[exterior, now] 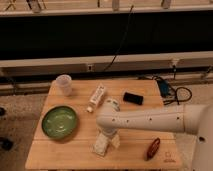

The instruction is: Wipe the white sponge on the table

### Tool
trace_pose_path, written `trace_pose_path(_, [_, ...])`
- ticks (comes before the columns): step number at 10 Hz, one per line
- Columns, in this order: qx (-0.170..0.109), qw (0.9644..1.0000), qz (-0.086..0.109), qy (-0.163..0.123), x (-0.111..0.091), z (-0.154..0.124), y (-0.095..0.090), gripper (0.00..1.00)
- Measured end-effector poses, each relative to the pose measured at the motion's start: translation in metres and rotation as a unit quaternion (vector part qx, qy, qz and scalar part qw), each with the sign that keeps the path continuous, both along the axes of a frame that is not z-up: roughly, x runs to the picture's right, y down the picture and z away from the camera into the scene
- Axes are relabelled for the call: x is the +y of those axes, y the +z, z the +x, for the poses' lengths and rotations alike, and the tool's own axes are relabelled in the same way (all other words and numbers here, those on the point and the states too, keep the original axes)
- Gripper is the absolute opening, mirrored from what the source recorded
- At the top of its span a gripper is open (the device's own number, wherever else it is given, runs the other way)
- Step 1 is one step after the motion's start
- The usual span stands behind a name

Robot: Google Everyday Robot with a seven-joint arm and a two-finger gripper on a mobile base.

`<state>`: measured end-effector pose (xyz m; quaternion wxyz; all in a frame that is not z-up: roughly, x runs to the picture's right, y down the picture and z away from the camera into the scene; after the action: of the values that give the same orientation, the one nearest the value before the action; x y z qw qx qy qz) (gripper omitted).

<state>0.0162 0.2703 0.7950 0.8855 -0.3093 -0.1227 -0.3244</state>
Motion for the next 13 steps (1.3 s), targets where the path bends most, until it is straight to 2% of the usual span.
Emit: trace_pose_path(13, [-0.013, 0.9999, 0.007, 0.001, 0.0056, -0.0054, 0.0033, 0.8])
